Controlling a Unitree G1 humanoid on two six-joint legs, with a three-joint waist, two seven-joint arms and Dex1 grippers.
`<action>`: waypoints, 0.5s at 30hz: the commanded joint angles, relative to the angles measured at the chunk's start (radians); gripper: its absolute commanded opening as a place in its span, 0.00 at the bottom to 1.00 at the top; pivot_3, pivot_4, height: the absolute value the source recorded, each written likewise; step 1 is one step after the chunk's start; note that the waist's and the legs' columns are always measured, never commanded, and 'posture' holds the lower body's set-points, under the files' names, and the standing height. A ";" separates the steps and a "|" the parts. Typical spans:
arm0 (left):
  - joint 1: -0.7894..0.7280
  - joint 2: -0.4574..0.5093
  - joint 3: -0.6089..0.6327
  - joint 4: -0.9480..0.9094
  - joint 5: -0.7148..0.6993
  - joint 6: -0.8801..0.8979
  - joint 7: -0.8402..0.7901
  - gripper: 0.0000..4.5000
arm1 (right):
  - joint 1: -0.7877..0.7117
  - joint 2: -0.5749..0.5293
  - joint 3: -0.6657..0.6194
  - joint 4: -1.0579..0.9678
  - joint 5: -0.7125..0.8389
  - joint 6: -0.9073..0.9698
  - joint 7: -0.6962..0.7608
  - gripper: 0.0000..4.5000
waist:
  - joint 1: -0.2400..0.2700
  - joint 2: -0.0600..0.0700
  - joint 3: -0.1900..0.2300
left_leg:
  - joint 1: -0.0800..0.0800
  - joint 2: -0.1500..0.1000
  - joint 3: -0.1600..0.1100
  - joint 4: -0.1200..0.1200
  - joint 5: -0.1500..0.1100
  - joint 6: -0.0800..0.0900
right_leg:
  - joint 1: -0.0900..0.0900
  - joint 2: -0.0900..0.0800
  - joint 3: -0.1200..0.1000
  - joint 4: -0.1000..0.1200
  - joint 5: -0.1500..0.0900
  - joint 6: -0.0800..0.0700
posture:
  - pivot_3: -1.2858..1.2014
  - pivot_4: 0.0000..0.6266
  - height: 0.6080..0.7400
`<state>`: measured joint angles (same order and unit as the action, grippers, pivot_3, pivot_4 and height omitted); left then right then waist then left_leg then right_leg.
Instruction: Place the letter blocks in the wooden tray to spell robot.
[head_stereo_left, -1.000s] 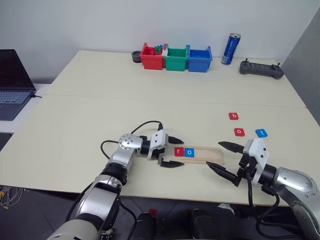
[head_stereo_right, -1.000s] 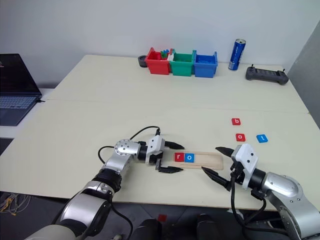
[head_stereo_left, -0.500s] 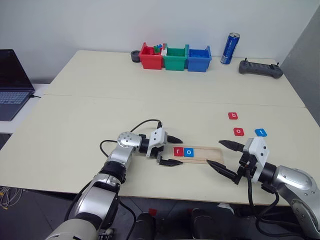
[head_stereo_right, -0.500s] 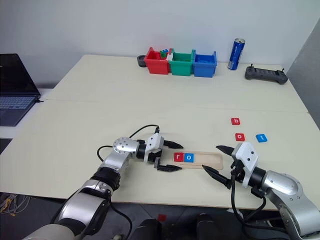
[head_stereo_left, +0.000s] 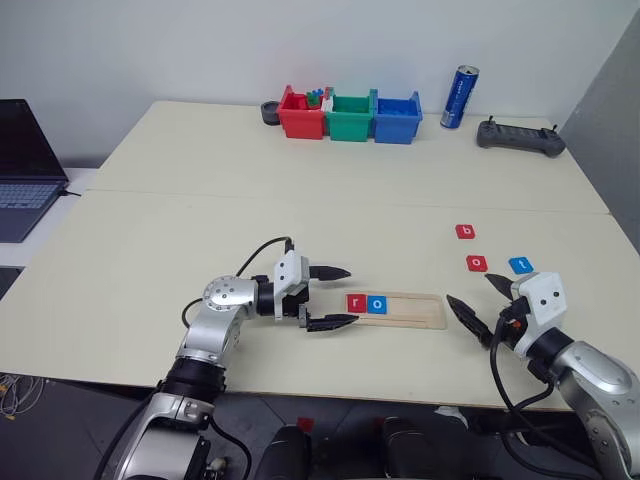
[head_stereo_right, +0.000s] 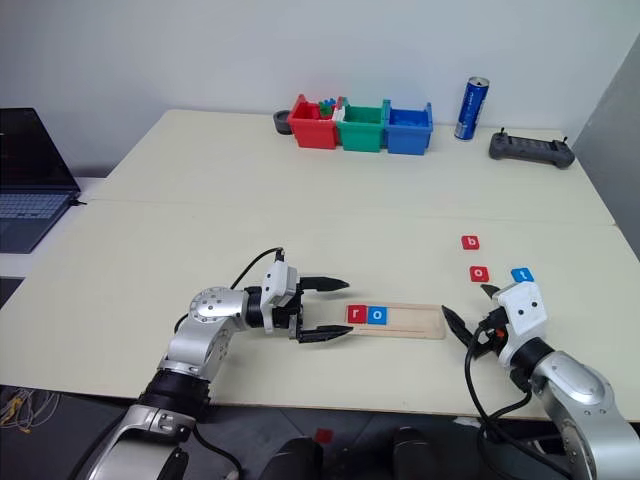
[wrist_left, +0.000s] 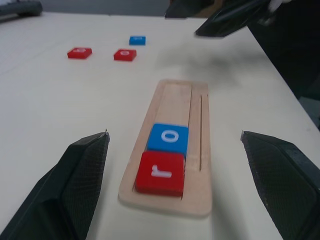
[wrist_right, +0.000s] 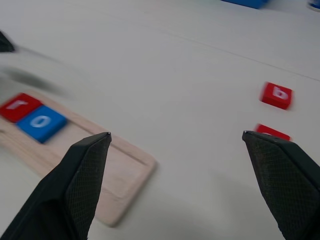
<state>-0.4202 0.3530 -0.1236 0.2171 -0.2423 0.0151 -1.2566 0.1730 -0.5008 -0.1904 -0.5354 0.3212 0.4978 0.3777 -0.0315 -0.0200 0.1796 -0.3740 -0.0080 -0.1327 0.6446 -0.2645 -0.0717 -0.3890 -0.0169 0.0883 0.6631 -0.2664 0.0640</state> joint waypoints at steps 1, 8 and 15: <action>0.014 0.002 0.006 -0.087 -0.025 0.022 0.051 0.99 | -0.067 0.063 -0.006 0.014 -0.077 0.024 -0.142 1.00 | -0.003 0.000 0.000 | 0.000 0.000 0.000 0.000 0.000 0.000 | 0.000 0.000 0.000 0.000 0.000 0.000 | 0.52 0.24 1.00; -0.044 -0.012 -0.004 -0.037 -0.024 0.011 0.075 0.99 | -0.289 0.074 0.015 0.127 -0.128 0.126 -0.208 1.00 | -0.003 0.001 0.000 | 0.000 0.000 0.001 0.000 0.000 0.000 | 0.000 0.001 0.001 0.000 0.000 -0.001 | 0.52 0.24 1.00; -0.073 -0.014 -0.015 -0.001 -0.034 -0.010 0.056 0.99 | -0.508 0.051 0.027 0.331 -0.137 0.217 -0.193 1.00 | -0.004 0.001 0.000 | 0.000 0.000 0.001 -0.001 0.000 0.000 | -0.001 0.000 0.001 0.000 0.000 -0.001 | 0.52 0.24 1.00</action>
<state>-0.4821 0.3434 -0.1351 0.2336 -0.2573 0.0159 -1.1924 -0.3046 -0.4243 -0.1689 -0.2300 0.2064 0.7278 0.1750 -0.0350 -0.0189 0.1799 -0.3743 -0.0082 -0.1315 0.6437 -0.2645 -0.0716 -0.3900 -0.0166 0.0891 0.6630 -0.2660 0.0629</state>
